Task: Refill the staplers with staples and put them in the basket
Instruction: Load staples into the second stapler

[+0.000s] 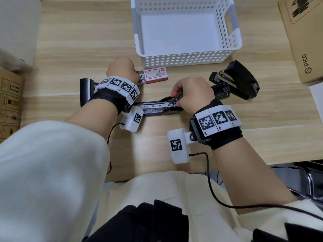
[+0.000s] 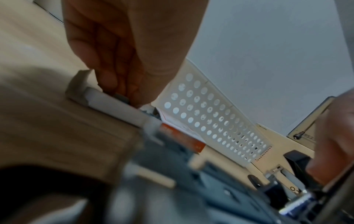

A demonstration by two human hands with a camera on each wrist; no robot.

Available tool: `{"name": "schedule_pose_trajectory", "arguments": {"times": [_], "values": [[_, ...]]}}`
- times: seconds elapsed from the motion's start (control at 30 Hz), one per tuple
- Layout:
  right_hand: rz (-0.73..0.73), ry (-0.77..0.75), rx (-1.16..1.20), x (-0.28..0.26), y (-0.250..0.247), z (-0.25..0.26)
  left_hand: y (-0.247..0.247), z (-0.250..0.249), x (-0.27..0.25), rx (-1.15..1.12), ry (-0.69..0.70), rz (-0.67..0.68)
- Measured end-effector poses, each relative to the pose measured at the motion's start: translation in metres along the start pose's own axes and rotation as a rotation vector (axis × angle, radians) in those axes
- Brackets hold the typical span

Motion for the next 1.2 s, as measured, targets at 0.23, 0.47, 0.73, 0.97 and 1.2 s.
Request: {"name": "schedule_pose_trajectory", "arguments": {"times": [0.23, 0.47, 0.73, 0.97, 1.2], "values": [[0.004, -0.004, 0.006, -0.002, 0.003, -0.001, -0.011, 0.007, -0.022, -0.406, 0.060, -0.239], [-0.014, -0.016, 0.015, -0.008, 0.004, -0.002, -0.002, 0.006, -0.053, -1.274, -0.077, -0.213], [-0.028, -0.022, 0.029, -0.011, 0.005, -0.004, 0.010, 0.014, -0.076, -1.290, -0.111, -0.175], [-0.044, -0.023, 0.037, -0.011, 0.007, -0.005, 0.012, 0.020, -0.089, -1.455, -0.214, -0.227], [-0.050, -0.028, 0.041, -0.011, 0.007, -0.005, 0.010, 0.025, -0.097, -1.629, -0.229, -0.262]]}}
Point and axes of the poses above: each hand's wrist, its own x-axis towards the middle knuckle, its own y-axis out of the palm, z = x × y, the point moved 2 cm from there along x, towards the middle knuckle, and after that the axes turned 13 degrees about y, right-handed, at the moved point
